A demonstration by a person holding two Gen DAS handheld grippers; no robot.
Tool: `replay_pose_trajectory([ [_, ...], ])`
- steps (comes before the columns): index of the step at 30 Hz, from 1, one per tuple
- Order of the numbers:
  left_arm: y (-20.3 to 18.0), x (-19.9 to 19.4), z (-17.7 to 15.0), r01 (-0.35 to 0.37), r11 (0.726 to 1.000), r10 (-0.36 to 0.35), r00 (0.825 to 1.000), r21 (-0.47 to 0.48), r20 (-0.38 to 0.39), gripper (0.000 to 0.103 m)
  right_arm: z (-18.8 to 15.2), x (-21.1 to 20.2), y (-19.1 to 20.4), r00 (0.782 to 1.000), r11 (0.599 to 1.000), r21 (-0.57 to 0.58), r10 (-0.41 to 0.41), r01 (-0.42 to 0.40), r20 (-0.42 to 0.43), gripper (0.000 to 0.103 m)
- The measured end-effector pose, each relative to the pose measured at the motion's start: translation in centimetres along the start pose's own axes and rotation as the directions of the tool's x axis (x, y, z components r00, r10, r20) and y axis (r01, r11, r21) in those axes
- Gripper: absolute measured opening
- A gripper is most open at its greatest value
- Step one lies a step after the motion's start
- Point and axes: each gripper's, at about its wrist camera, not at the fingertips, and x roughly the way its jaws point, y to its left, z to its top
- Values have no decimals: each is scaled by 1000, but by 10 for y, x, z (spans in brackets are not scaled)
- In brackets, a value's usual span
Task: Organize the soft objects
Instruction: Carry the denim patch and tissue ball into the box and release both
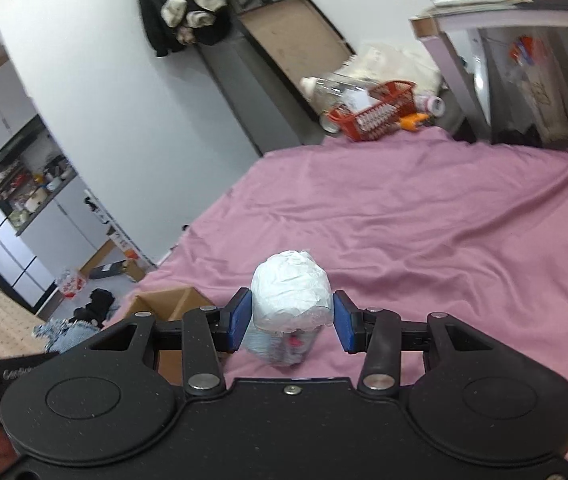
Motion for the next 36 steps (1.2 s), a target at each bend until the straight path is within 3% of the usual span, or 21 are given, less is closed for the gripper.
replay_pose_trajectory([
  [18,61,6,29,-14,998,14,1000,-55,1,17,-8,15,65,998,992,-103,66,-67,-14,43],
  [36,99,59,51,46,995,-51,998,-87,-48,18,-14,52,113,1000,987,-161,17,-17,-5,43],
])
